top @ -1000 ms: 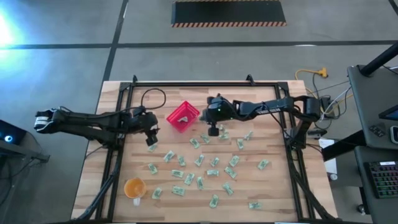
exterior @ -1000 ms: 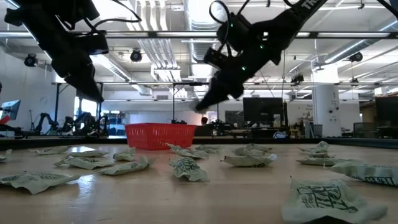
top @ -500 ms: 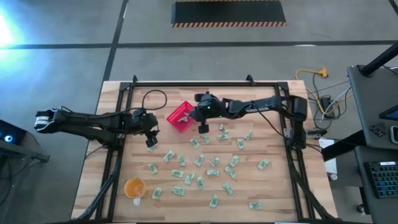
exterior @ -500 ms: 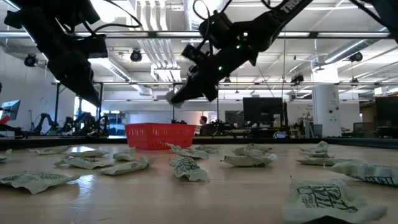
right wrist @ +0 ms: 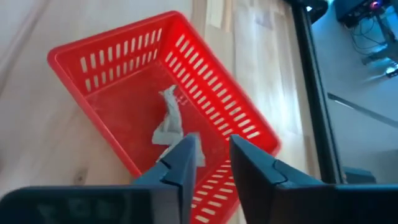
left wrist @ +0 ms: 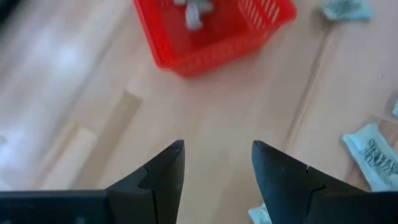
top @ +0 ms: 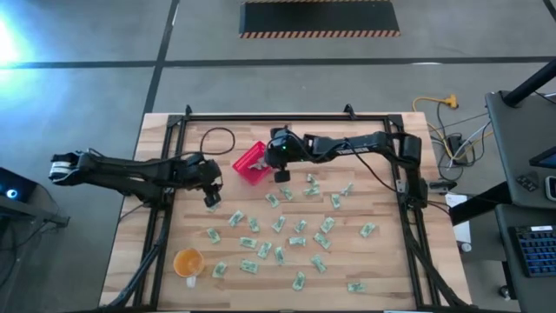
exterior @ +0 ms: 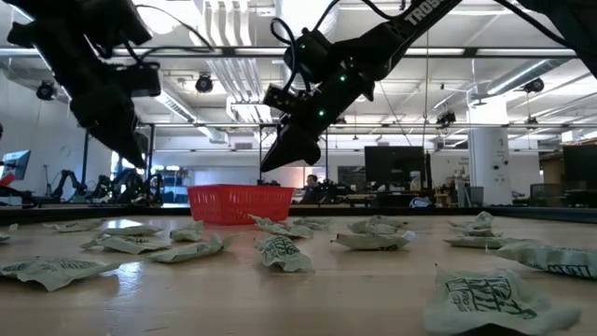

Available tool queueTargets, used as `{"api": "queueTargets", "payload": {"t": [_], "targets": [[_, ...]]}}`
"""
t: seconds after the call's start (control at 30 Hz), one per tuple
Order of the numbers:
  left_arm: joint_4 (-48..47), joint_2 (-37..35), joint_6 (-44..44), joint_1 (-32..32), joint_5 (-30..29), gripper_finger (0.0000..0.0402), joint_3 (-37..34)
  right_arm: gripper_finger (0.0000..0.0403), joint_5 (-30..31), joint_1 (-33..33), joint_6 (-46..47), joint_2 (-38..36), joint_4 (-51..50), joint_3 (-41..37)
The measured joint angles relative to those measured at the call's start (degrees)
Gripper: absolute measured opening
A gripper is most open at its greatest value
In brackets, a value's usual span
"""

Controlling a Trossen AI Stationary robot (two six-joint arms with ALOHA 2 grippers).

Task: Pick and place Stevia / Truvia into bins
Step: Put the white stevia packet into the red bin

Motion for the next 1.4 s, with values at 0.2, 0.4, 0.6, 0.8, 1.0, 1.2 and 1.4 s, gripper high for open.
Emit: {"api": "queueTargets", "payload": {"t": [0.2, 0.4, 0.6, 0.8, 1.0, 1.2, 1.4], "targets": [[-0.7, 4.3, -5.9, 0.0, 4.6, 0.0171, -2.0, 0.0125, -0.2, 0.8, -1.8, -2.9, -5.3, -0.1], [-0.6, 9.5, -11.0, 0.0, 6.5, 0.0171, -1.4, 0.0132, -0.7, 2.6, -1.0, -7.3, -13.9, -0.4], [-1.2, 14.8, -16.3, 0.0, 10.7, 0.0171, -0.5, 0.0126, -0.8, 4.7, 0.6, -10.5, -22.0, -1.2], [-1.4, 19.9, -18.6, 0.0, 12.2, 0.0171, 0.7, 0.0118, -0.8, 6.0, 1.5, -13.6, -23.6, -4.6], [-2.1, 22.5, -19.5, 0.0, 13.4, 0.0171, 2.1, 0.011, -0.8, 6.3, 2.1, -16.2, -23.1, -8.1], [-1.1, 22.0, -20.7, -0.6, 15.6, 0.0171, 2.8, 0.0102, -0.7, 6.3, 3.4, -18.0, -23.4, -10.6], [-2.1, 21.8, -22.5, -1.9, 16.8, 0.0171, 2.7, 0.01, -3.2, 6.3, 4.1, -19.7, -23.6, -14.5]]}}
